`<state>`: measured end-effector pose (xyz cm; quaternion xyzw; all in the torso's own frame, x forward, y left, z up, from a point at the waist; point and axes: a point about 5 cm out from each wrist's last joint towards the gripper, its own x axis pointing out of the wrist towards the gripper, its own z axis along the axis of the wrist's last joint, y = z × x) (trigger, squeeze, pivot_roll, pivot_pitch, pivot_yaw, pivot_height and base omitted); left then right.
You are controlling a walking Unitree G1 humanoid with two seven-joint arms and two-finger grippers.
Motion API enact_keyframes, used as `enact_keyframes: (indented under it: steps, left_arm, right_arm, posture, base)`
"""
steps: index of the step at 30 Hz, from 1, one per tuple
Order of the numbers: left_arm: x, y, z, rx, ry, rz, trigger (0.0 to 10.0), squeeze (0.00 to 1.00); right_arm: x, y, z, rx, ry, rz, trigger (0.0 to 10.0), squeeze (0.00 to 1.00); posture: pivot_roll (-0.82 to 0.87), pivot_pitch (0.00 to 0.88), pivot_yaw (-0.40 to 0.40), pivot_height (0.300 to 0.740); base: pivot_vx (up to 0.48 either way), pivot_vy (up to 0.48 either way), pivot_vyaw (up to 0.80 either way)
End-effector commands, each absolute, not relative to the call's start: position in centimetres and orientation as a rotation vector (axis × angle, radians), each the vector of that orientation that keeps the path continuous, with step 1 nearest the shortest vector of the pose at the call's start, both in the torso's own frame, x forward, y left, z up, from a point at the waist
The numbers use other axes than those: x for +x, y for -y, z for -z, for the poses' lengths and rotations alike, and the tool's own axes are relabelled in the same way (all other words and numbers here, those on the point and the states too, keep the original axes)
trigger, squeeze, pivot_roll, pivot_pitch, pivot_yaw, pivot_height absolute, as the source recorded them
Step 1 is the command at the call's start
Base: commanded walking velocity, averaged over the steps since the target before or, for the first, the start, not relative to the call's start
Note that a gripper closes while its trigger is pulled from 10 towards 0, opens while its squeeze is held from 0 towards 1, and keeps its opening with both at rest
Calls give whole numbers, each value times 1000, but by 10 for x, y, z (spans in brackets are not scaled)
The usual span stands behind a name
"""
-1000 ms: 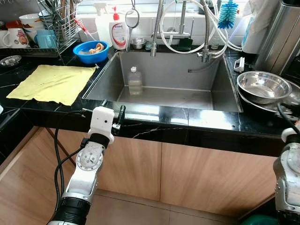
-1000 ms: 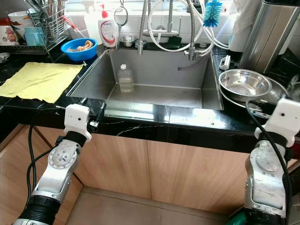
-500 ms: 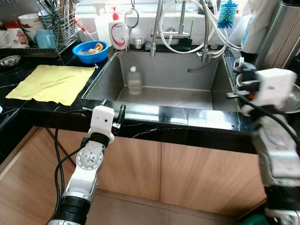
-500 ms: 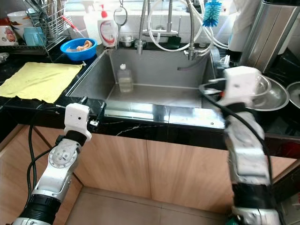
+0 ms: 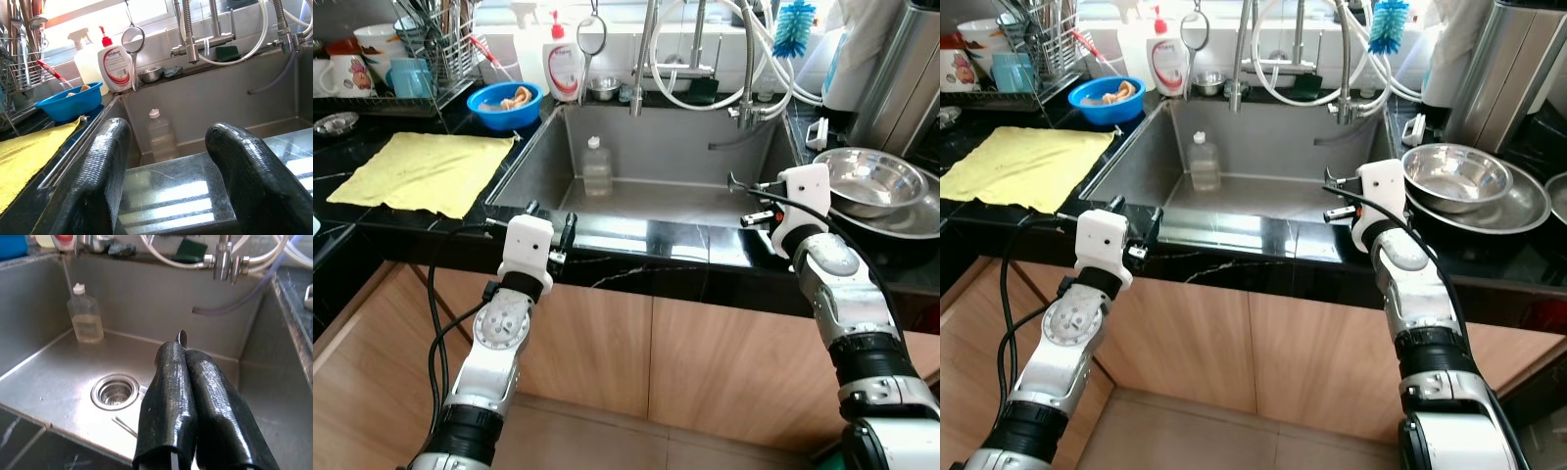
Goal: Kitchen organization
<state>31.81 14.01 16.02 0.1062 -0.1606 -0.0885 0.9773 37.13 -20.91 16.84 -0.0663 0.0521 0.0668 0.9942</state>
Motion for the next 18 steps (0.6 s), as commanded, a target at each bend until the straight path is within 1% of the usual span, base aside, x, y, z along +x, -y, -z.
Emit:
enact_keyframes:
  steps: [1,3,4,5,6,7,15,18]
  left_arm:
    - [320,-140,-163,240,335,174,10000,0]
    - [320,-140,-162,240,336,174,10000,0]
    - [319,-141,-163,242,336,175,10000,0]
    - [318,-141,-163,243,336,175,10000,0]
    - [318,-141,-163,243,336,175,10000,0]
    - [318,-141,-162,244,335,176,10000,0]
    - [318,-141,-162,244,333,181,10000,0]
    - [318,-141,-162,245,334,183,10000,0]
  right_arm:
    - [375,207,-177,-127,-74,-141,10000,0]
    - [377,208,-177,-127,-79,-142,10000,0]
    - [377,210,-167,-120,-131,-107,10000,0]
    - [378,211,-164,-114,-144,-98,10000,341]
    - [378,211,-164,-114,-144,-98,10000,341]
    - [378,212,-163,-105,-147,-92,10000,1000]
    - [381,212,-165,-79,-131,-86,10000,1000]
    - [381,211,-165,-104,-123,-79,10000,1000]
  posture:
    - [29,0,37,720]
    - [29,0,37,720]
    - [38,0,38,720]
    - [38,0,38,720]
    - [38,0,38,720]
    - [36,0,41,720]
    - [36,0,45,720]
    - [34,0,46,720]
  base:
    - [0,0,0]
    - [0,0,0]
    - [0,0,0]
    - [0,0,0]
    - [0,0,0]
    - [0,0,0]
    - [0,0,0]
    - [0,0,0]
